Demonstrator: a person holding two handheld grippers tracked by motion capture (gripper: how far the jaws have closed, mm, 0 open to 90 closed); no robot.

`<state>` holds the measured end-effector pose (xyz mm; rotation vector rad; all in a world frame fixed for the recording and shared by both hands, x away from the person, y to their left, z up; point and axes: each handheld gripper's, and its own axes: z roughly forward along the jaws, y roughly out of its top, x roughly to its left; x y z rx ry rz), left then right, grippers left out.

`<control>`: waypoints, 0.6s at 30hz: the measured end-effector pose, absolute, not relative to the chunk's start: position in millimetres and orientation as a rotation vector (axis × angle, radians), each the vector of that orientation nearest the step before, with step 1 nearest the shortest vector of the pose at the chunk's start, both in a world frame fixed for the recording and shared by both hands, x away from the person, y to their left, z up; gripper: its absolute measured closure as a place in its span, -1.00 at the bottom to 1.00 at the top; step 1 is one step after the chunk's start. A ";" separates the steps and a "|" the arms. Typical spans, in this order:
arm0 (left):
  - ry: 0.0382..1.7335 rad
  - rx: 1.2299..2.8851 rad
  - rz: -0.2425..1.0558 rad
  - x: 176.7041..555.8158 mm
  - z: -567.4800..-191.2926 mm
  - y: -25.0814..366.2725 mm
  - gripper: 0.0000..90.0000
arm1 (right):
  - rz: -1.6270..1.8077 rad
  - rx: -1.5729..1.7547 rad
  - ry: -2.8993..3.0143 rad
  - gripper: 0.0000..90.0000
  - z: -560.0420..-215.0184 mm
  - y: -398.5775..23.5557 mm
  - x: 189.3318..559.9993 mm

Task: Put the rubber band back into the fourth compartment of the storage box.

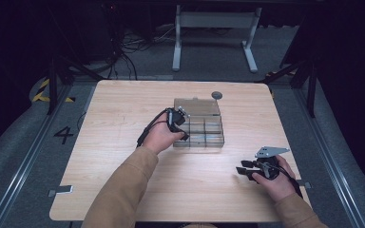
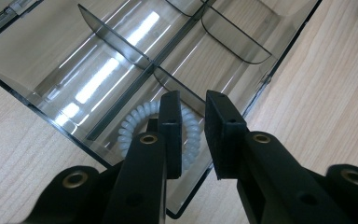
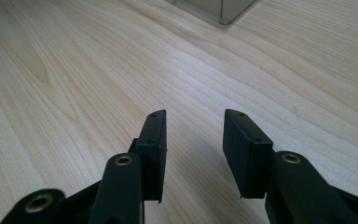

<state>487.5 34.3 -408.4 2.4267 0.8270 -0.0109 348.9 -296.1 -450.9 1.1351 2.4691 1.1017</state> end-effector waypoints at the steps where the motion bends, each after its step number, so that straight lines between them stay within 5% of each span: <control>1: 0.828 2.427 -0.013 487.5 -408.2 34.4 0.71 | 1.101 1.136 2.470 0.36 -451.0 -296.0 349.0; 18: 0.821 2.342 -0.005 473.0 -380.8 50.2 0.65 | 1.100 1.121 2.490 0.34 -451.6 -291.3 355.7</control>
